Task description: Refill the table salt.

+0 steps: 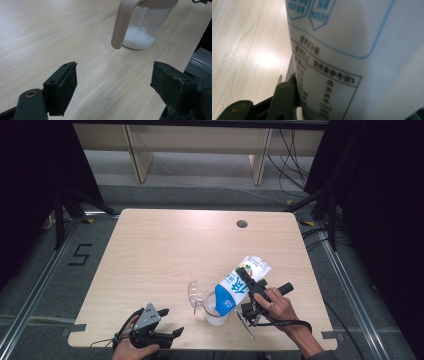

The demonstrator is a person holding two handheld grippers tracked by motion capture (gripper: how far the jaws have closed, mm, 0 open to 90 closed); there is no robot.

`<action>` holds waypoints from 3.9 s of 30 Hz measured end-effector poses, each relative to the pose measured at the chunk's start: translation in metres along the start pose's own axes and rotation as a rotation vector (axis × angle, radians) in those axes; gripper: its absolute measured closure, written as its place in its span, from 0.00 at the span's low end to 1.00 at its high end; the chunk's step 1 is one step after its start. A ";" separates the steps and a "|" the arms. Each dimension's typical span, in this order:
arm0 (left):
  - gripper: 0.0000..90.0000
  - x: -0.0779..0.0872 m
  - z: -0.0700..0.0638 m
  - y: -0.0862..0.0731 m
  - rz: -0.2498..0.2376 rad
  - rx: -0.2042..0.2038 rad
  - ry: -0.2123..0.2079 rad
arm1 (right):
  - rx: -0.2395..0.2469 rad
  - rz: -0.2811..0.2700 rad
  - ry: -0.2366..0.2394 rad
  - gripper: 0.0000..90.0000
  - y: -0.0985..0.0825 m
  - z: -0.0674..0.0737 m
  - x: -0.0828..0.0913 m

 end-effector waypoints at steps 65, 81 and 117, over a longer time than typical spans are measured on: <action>0.23 0.000 0.000 0.000 0.002 -0.002 0.000 | 0.064 0.013 0.014 0.67 -0.002 0.000 0.000; 0.23 0.000 0.000 0.000 0.003 -0.011 0.000 | 0.078 0.008 0.017 0.68 -0.001 0.000 0.000; 0.23 0.000 0.000 0.000 0.001 -0.002 -0.001 | 0.080 0.023 0.013 0.69 -0.002 0.001 0.002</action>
Point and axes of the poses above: each handheld gripper's, and its own axes: x roughly backward along the jaws, y roughly out of its top, z roughly to its left, the point moved 10 cm from there along -x, roughly forward along the jaws, and after that the axes turned 12 degrees about -x, right-handed, at the moved point
